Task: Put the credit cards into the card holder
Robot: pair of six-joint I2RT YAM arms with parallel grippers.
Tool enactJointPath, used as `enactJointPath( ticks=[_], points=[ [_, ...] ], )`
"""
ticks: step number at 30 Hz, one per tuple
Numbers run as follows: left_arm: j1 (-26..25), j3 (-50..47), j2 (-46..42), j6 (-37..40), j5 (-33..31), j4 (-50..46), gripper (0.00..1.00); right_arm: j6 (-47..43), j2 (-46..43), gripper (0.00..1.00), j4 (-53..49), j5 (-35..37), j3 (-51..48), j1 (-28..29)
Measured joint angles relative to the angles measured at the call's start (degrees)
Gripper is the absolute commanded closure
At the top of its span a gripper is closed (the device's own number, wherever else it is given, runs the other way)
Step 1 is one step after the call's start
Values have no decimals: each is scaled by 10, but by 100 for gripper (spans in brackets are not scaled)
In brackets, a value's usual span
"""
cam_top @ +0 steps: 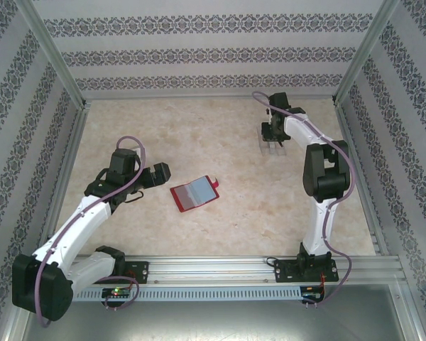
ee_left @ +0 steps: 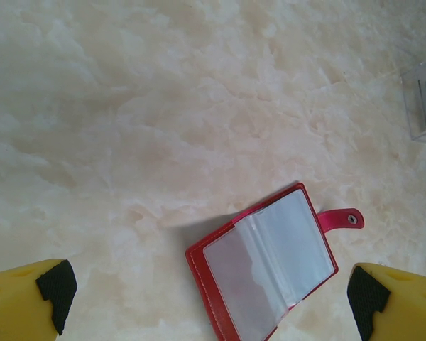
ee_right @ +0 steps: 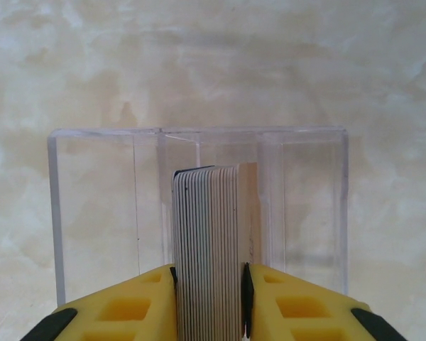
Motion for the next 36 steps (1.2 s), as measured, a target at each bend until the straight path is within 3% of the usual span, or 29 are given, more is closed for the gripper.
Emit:
enactJointPath(
  ticks=[12, 18, 24, 36],
  points=[
    [0, -15, -6, 0, 0, 0, 0, 43, -40, 71, 4, 7, -55, 87],
    [0, -23, -7, 0, 1, 1, 0, 54, -49, 54, -3, 0, -75, 113],
    [0, -37, -7, -2, 4, 7, 0, 36, -68, 47, -19, 18, -89, 114],
    [0, -44, 11, -4, 14, 24, 0, -21, -70, 49, -28, 121, -83, 136]
  ],
)
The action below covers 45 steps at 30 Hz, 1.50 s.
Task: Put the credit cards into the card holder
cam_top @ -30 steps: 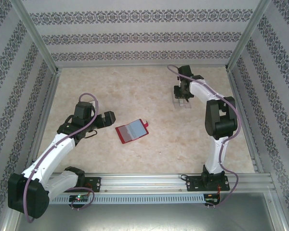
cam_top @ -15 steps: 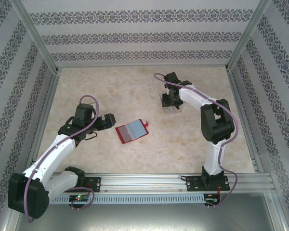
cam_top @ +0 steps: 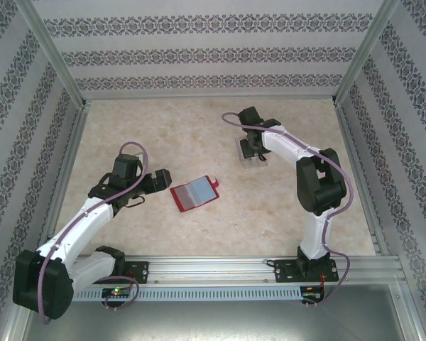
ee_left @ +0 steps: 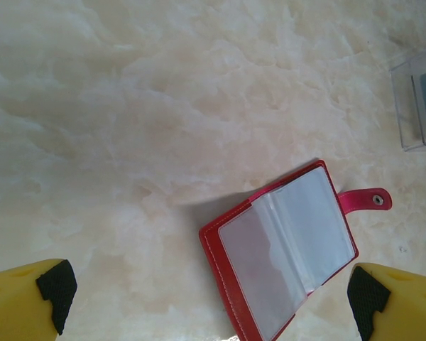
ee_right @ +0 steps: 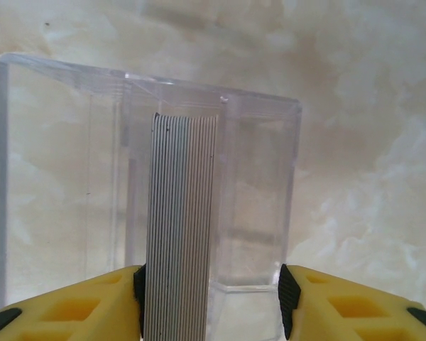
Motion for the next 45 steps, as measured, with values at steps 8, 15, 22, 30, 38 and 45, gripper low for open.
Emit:
enactJointPath(
  ticks=[8, 15, 22, 30, 38, 45],
  points=[
    [0, 0, 2, -4, 2, 10, 0, -15, 0, 51, -2, 34, 5, 4],
    [0, 0, 5, -7, 2, 12, 0, -26, 0, 65, -2, 49, 11, 4],
    [0, 0, 12, -11, 2, 13, 0, -34, 0, 84, -2, 52, 11, 4],
    [0, 0, 15, -11, 4, 14, 0, -42, 0, 91, -2, 52, 11, 4],
    [0, 0, 23, -11, 8, 22, 0, -42, -2, 97, -5, 51, 11, 4],
    [0, 0, 15, -25, 15, 22, 1, -42, -29, 97, -7, 45, 11, 4]
  ],
)
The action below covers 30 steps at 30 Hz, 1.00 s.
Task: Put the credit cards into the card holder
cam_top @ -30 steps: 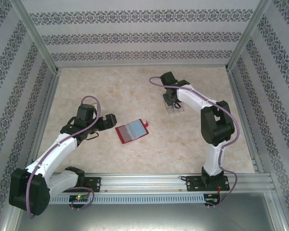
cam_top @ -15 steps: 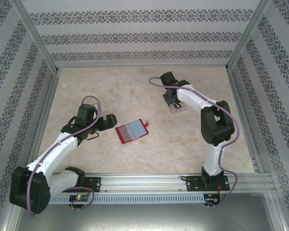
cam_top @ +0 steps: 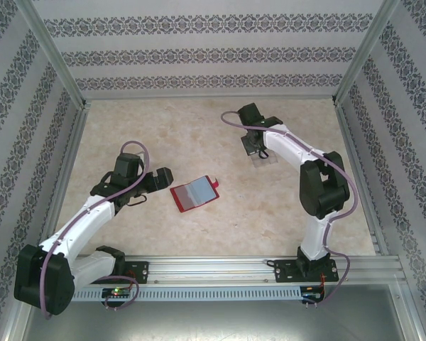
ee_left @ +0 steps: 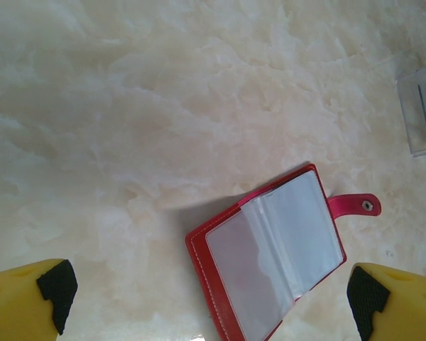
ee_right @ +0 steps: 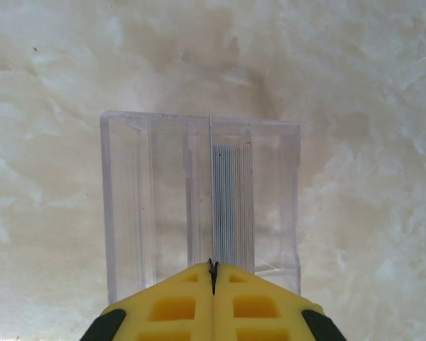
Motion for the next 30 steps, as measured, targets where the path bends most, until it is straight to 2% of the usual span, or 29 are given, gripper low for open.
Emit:
enactJointPath(
  ticks=[10, 17, 21, 23, 25, 30],
  points=[
    [0, 13, -17, -55, 35, -1, 0, 9, -95, 99, 0, -62, -31, 0],
    [0, 61, -48, -141, 32, -6, 2, 17, -197, 100, 43, -188, -92, 12],
    [0, 71, -53, -227, 21, -6, 6, -6, -245, 100, 97, -240, -149, 68],
    [0, 71, -53, -284, 4, -13, 0, -19, -249, 100, 106, -260, -162, 103],
    [0, 66, -53, -344, -12, -16, 0, -24, -242, 100, 112, -283, -164, 137],
    [-2, 37, -50, -437, -27, -18, 0, -39, -206, 100, 140, -278, -164, 221]
  ],
)
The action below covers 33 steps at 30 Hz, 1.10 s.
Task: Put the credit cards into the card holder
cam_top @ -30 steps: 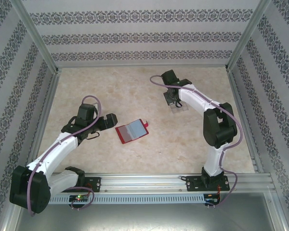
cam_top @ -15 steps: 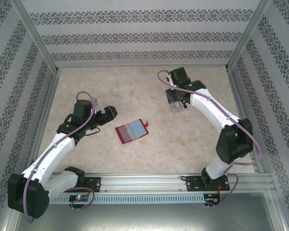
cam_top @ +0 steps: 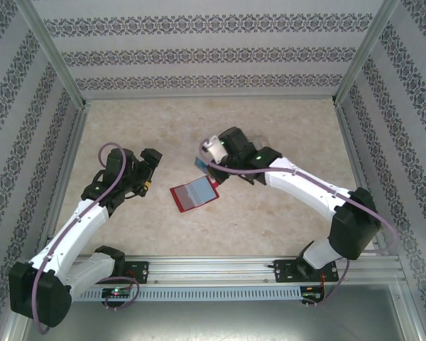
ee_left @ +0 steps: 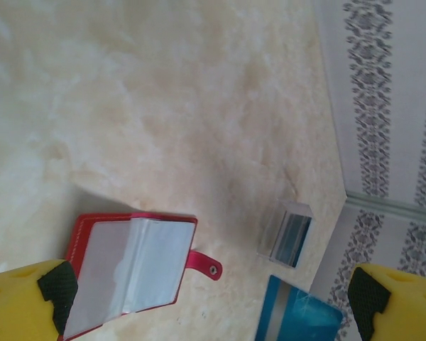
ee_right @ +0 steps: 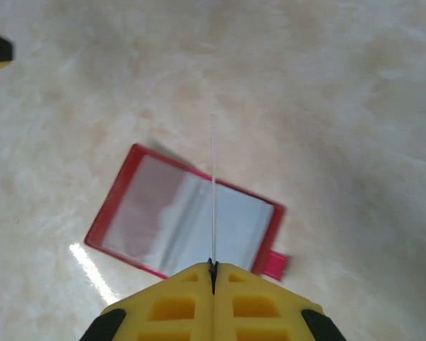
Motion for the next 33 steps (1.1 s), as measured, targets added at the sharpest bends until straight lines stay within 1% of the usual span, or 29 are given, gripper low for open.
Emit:
enactJointPath(
  ticks=[4, 8, 9, 10, 12, 16, 18, 21, 23, 28, 29, 30, 32, 33],
  points=[
    [-6, 0, 18, -13, 5, -1, 0, -7, 40, 100, 28, 33, 0, 70],
    [-16, 4, 45, -13, 20, -1, 0, -13, 62, 100, 50, 79, 5, 113],
    [-20, 6, 50, -13, 21, -2, 5, -13, 67, 100, 53, 87, 10, 118],
    [-27, 10, 56, -14, 20, -6, 13, -14, 72, 100, 58, 92, 14, 122],
    [-41, 22, 64, -12, 16, -16, 23, -16, 77, 100, 68, 104, 21, 126],
    [-63, 50, 79, -8, 10, -34, 46, -21, 78, 100, 88, 132, 22, 134],
    [-69, 55, 83, -7, 7, -37, 53, -21, 78, 100, 95, 142, 22, 139],
    [-72, 55, 89, -7, 1, -43, 56, -21, 78, 100, 110, 156, 22, 151],
    [-73, 56, 96, -7, 1, -45, 61, -22, 78, 100, 120, 168, 21, 159],
    [-73, 63, 120, -7, 4, -49, 84, -26, 78, 100, 146, 196, 7, 181],
    [-73, 64, 123, -5, 8, -50, 86, -27, 78, 100, 147, 201, 4, 183],
    [-74, 66, 128, -4, 12, -50, 92, -28, 78, 96, 148, 205, 1, 184],
    [-75, 68, 134, -2, 17, -51, 97, -29, 78, 80, 151, 211, -4, 187],
    [-76, 69, 135, -2, 17, -50, 99, -30, 78, 75, 155, 211, -8, 188]
  ],
)
